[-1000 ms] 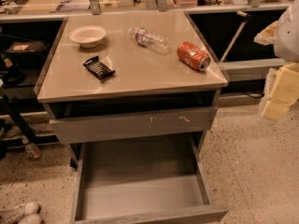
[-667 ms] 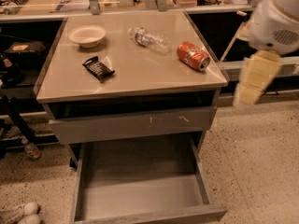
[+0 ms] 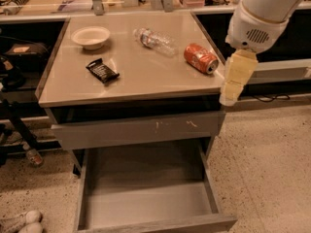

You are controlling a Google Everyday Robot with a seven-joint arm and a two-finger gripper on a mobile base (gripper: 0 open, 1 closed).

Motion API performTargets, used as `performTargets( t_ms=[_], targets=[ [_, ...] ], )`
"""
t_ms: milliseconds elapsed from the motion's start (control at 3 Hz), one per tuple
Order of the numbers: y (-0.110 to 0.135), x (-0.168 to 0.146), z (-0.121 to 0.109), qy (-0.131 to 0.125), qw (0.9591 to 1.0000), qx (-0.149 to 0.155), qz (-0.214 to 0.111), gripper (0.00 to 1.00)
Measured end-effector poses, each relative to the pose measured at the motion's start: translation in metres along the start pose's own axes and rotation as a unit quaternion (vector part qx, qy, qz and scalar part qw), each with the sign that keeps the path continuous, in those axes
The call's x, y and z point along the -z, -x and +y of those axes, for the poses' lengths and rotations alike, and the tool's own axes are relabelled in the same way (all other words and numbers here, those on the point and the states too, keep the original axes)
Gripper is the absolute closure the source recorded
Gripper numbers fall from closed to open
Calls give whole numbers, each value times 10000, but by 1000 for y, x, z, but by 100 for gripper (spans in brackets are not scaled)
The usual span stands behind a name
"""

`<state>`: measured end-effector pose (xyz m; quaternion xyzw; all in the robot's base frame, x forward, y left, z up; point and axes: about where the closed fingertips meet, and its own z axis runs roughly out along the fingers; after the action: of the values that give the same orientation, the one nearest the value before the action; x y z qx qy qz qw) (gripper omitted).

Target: Place rxbar chocolate into middle drawer

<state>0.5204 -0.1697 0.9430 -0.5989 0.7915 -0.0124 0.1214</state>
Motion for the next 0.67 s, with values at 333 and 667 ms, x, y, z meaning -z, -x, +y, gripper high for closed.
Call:
performTargets(
  t_ms=[333, 667],
  targets=[
    [6, -5, 2, -57, 9997, -96, -200, 0],
    [51, -4, -5, -166, 9978, -332, -556, 0]
  ],
)
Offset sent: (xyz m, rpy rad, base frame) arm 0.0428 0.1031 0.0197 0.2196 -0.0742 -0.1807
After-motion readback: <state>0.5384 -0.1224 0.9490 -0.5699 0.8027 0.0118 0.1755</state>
